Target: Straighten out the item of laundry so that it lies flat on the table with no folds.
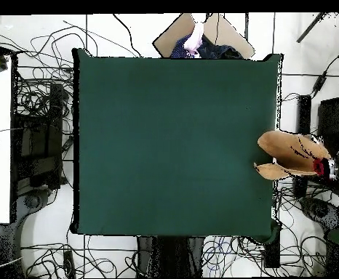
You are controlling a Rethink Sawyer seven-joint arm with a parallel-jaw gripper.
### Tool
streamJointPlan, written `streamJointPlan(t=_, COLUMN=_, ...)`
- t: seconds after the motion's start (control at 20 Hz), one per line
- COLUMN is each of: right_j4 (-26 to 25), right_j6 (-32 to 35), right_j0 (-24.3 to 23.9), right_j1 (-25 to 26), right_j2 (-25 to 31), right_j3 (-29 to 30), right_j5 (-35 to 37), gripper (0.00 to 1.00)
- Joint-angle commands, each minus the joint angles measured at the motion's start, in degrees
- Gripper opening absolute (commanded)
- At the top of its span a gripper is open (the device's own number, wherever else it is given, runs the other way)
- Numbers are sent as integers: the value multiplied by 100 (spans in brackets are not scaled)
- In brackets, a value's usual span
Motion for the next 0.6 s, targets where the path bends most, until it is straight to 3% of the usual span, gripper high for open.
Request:
streamJointPlan(t=0.05, right_j4=259, right_j6=1294, right_j0=97, right_j1=-156, right_j2=-343, right_j3=248, right_j5=-501, gripper=0)
streamJointPlan(t=0.35, right_j4=298, right_j6=1185, right_j0=97, right_j1=-154, right_j2=-406, right_j3=229, right_j5=-495, gripper=0)
streamJointPlan(t=0.6, right_j4=216, right_j6=600, right_j0=80, right_j1=-88, right_j2=-280, right_j3=-67, right_j5=-308, gripper=0)
